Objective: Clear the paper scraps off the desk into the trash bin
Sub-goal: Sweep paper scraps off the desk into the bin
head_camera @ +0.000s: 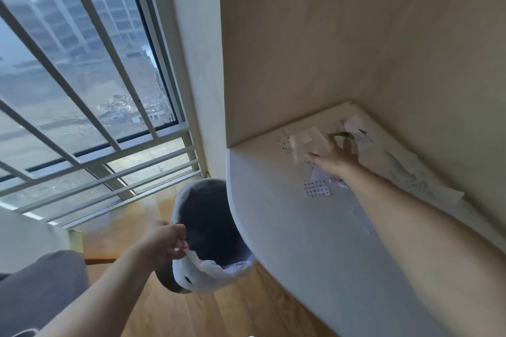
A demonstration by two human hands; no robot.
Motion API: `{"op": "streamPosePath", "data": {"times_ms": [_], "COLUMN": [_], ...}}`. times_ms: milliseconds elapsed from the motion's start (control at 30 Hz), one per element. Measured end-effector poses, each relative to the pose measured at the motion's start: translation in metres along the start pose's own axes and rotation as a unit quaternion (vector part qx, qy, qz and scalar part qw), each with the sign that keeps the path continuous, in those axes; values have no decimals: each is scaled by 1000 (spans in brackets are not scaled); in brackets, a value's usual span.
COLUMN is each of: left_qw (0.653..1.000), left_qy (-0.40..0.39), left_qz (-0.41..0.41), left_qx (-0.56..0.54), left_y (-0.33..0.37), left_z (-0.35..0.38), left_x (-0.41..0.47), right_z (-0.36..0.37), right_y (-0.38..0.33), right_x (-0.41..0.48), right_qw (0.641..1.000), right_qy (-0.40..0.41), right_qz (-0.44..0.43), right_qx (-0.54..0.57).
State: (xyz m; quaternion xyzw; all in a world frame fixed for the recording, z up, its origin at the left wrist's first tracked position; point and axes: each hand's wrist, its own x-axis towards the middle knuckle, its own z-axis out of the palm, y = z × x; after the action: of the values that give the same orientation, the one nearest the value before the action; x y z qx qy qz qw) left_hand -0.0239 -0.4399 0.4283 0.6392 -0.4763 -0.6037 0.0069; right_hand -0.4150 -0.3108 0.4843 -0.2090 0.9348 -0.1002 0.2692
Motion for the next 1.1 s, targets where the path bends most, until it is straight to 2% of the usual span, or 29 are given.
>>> {"op": "streamPosePath", "data": {"times_ms": [167, 333, 533, 733, 933, 1000, 1033, 1100], "left_qw": [1000, 1000, 1000, 1000, 998, 998, 998, 999], "left_qy": [-1, 5, 4, 2, -20, -20, -20, -21], "left_qz": [1, 13, 8, 4, -3, -1, 0, 4], "left_qx": [0, -12, -23, -28, -60, -58, -55, -45], "left_y": [10, 15, 17, 19, 21, 21, 20, 19], "left_z": [7, 11, 11, 5, -4, -6, -7, -7], "left_x": [-1, -1, 0, 0, -2, -4, -5, -4], "right_z": [10, 22, 45, 69, 108, 119, 122, 120], "right_y": [-10, -22, -23, -34, -63, -77, -82, -84], "right_x": [26, 31, 13, -20, -75, -96, -106, -120], "right_qw": [998, 975, 950, 885, 782, 757, 760, 803], "right_qy": [-17, -43, -70, -112, -122, -126, -132, -116], "right_qz": [-24, -96, -179, -302, -455, -512, -533, -547], "right_qx": [-60, -196, -244, -336, -408, -386, -347, -204]}}
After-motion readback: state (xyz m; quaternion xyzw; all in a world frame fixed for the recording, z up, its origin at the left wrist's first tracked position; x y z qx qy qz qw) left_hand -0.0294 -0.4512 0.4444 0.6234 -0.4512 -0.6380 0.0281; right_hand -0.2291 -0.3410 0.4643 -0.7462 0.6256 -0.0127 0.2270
